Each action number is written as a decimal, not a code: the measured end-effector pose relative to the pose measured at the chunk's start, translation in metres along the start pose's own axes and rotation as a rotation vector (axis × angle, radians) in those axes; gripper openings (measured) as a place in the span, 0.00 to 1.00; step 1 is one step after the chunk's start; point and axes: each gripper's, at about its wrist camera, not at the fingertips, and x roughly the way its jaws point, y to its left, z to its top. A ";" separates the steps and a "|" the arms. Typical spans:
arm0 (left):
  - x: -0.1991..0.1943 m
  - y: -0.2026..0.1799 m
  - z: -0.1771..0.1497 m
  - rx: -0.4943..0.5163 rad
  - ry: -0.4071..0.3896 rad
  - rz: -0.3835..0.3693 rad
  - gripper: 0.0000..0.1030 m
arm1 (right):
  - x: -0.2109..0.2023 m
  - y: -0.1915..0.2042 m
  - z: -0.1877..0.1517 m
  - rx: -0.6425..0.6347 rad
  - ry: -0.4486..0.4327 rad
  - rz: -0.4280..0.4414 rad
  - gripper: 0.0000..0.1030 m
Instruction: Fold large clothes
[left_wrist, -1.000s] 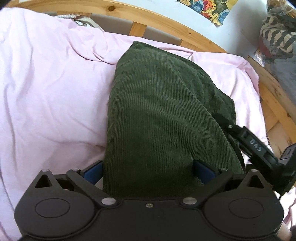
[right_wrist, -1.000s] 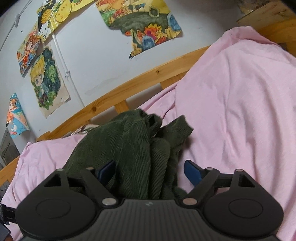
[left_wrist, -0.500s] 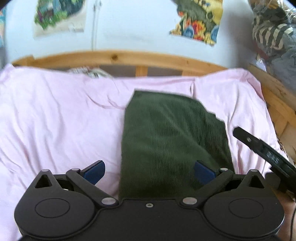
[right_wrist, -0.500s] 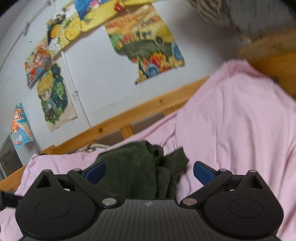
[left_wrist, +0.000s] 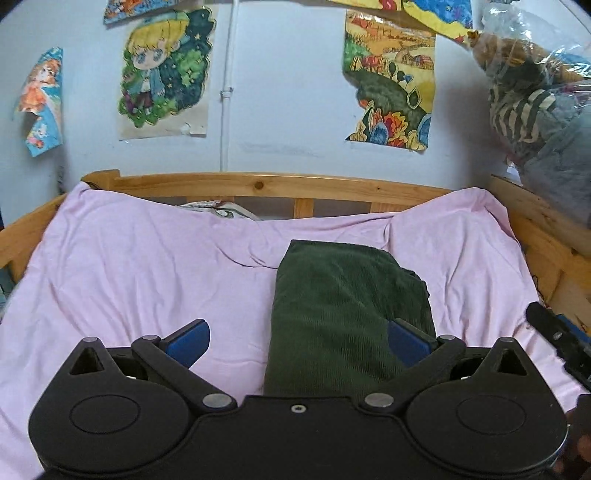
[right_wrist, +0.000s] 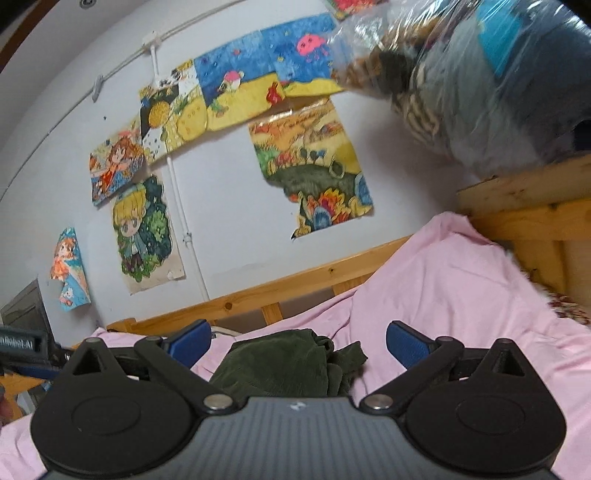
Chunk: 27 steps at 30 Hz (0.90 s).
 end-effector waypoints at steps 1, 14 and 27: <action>-0.007 0.001 -0.005 0.002 -0.005 0.006 0.99 | -0.009 0.003 0.000 0.003 -0.004 -0.001 1.00; -0.054 0.054 -0.091 -0.051 0.013 0.028 0.99 | -0.079 0.055 -0.044 -0.081 0.121 -0.106 1.00; -0.035 0.077 -0.120 -0.030 0.017 0.059 0.99 | -0.056 0.080 -0.071 -0.215 0.294 -0.177 1.00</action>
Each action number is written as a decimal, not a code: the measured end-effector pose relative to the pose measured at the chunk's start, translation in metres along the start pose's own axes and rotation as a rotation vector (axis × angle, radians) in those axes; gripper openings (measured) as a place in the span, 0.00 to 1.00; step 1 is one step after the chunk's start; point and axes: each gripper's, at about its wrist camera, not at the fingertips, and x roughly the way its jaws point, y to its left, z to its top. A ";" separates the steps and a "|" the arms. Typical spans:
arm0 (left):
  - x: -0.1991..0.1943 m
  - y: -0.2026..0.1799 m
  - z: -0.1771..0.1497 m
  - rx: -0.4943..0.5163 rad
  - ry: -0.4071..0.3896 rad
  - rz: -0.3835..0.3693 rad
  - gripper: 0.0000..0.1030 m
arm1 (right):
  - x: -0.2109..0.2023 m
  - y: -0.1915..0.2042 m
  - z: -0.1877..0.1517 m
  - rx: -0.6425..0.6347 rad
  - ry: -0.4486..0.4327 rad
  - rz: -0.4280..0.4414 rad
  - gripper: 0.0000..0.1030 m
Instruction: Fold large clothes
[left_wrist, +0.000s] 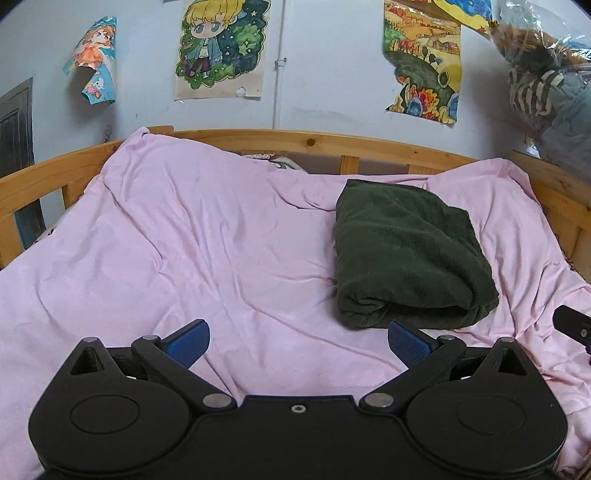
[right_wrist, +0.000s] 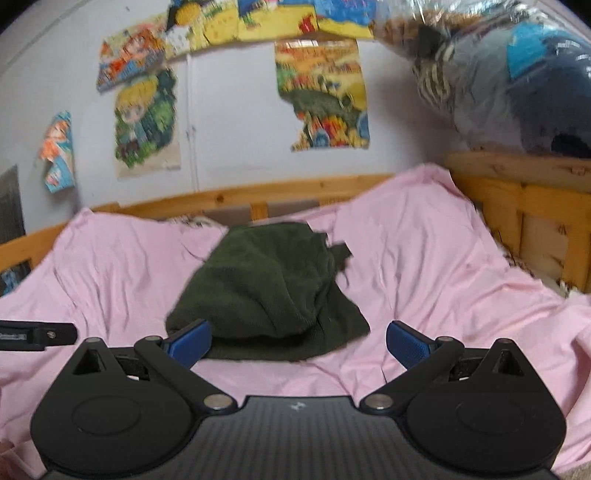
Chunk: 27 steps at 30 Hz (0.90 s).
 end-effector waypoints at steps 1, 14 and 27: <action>0.001 0.000 -0.001 0.003 0.002 0.004 0.99 | 0.001 0.000 0.000 0.004 0.008 -0.001 1.00; 0.007 -0.003 -0.002 0.000 0.026 0.012 0.99 | 0.006 -0.001 0.001 0.007 0.023 0.001 1.00; 0.003 -0.004 -0.002 0.008 0.015 0.012 0.99 | 0.006 -0.002 0.001 0.006 0.024 0.002 1.00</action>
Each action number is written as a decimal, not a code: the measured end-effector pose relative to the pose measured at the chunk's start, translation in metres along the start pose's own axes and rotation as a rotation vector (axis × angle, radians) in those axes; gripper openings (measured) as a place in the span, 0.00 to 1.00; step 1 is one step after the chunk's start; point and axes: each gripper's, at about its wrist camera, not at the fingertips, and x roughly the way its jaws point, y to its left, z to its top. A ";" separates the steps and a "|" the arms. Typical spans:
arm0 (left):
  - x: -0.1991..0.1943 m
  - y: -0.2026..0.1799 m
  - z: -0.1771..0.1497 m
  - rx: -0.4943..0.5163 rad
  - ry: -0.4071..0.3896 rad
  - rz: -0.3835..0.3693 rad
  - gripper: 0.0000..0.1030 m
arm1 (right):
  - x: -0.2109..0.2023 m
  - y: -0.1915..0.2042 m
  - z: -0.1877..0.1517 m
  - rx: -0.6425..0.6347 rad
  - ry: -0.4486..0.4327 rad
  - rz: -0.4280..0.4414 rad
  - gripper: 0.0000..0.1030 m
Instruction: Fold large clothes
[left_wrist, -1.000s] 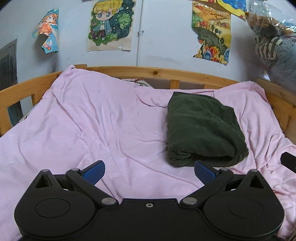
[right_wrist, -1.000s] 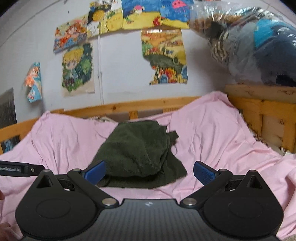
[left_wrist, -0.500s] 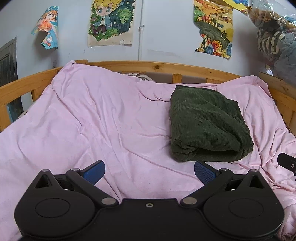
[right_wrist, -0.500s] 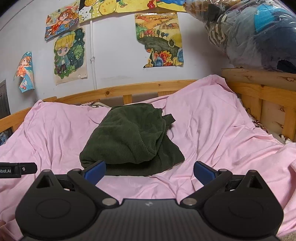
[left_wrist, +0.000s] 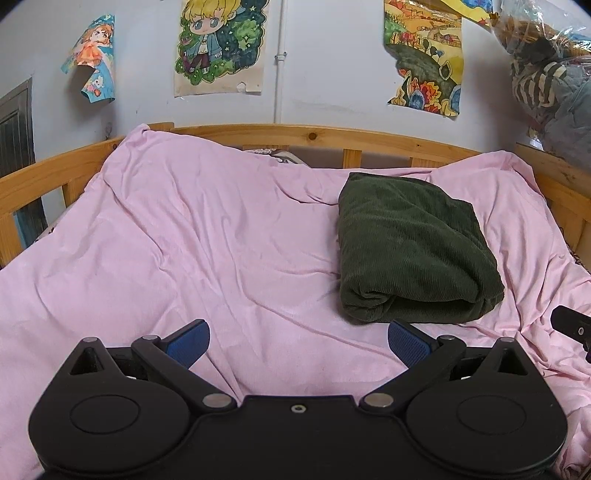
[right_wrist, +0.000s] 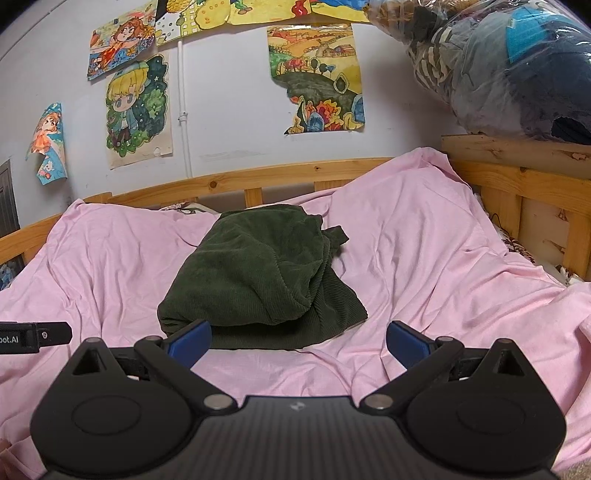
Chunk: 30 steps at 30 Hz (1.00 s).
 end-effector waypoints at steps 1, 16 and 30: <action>0.000 0.000 0.000 0.000 0.000 0.000 0.99 | 0.000 0.000 0.000 0.000 0.000 0.000 1.00; 0.000 0.000 0.000 -0.002 0.007 0.001 0.99 | 0.001 -0.002 -0.003 0.001 0.006 -0.001 1.00; 0.002 0.000 0.004 -0.020 0.049 0.024 0.99 | 0.003 -0.002 -0.004 0.004 0.011 -0.004 1.00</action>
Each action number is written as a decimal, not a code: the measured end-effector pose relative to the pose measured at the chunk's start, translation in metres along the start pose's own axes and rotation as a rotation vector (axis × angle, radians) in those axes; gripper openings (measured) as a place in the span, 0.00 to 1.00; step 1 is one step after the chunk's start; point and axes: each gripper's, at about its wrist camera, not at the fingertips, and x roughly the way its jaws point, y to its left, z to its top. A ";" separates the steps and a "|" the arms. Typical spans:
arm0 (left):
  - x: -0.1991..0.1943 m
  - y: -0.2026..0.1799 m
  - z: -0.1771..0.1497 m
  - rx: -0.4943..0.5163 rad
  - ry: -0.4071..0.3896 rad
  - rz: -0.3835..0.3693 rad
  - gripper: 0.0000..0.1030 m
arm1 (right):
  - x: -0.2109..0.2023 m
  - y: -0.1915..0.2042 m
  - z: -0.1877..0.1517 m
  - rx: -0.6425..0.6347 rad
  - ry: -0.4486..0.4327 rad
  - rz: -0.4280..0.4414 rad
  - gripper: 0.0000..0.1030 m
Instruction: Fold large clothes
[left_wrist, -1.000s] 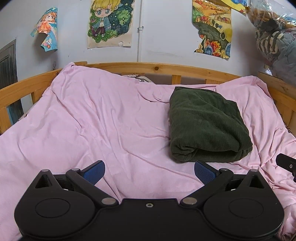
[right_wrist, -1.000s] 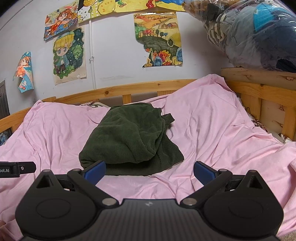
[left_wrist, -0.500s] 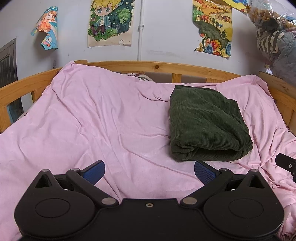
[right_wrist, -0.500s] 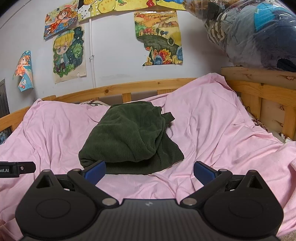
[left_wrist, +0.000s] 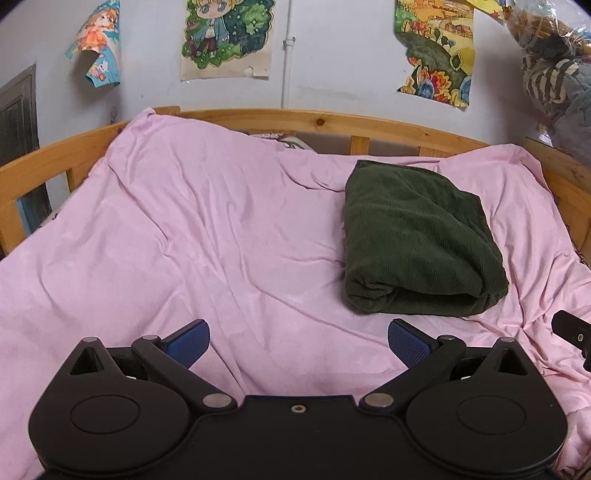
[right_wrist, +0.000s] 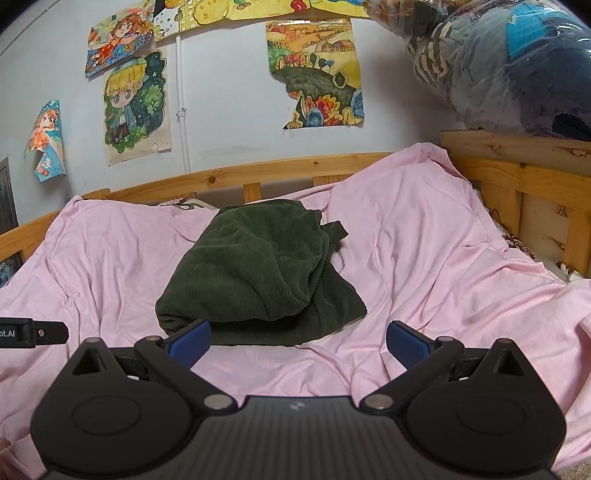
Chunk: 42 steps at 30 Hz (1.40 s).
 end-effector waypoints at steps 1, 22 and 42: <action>0.000 0.000 0.000 0.003 -0.002 0.003 0.99 | 0.000 0.000 0.000 0.000 0.000 0.000 1.00; -0.001 0.000 0.001 -0.004 -0.005 0.008 0.99 | 0.002 -0.002 -0.004 0.000 0.009 -0.001 1.00; 0.001 0.000 -0.001 0.002 0.002 0.011 0.99 | 0.002 -0.001 -0.002 0.001 0.013 -0.002 1.00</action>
